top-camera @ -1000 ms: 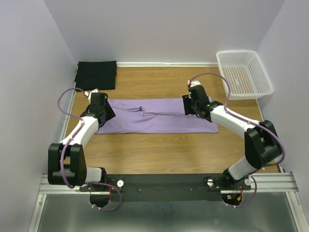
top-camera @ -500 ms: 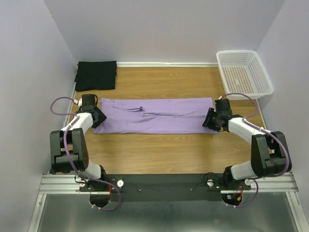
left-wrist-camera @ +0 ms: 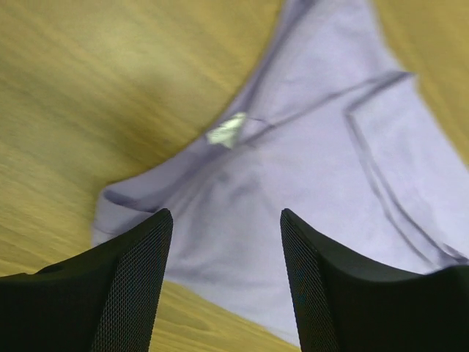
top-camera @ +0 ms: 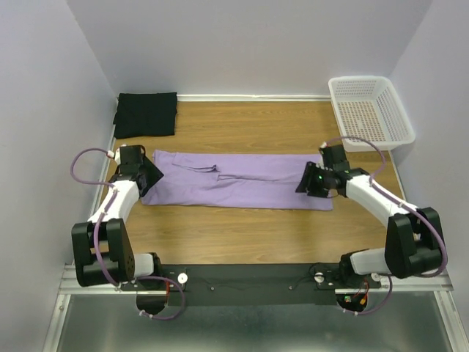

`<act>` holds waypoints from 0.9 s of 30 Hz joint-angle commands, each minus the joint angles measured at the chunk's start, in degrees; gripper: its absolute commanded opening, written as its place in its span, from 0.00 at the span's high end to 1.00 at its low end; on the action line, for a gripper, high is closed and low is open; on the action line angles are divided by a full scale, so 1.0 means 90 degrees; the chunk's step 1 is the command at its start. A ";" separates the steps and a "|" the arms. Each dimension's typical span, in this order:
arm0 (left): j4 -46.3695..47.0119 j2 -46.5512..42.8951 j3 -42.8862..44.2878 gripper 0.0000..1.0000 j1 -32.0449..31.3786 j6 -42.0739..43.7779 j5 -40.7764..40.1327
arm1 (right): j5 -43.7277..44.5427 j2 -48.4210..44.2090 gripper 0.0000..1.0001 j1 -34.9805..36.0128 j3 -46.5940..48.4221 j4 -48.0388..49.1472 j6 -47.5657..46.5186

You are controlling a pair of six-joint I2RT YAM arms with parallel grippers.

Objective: Fold and stack the t-shirts
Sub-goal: Fold the tshirt

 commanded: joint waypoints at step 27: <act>-0.0055 0.3422 0.3214 0.48 -0.0815 0.1238 0.0797 | -0.1164 0.5307 0.53 0.3011 0.5928 0.1374 -0.2898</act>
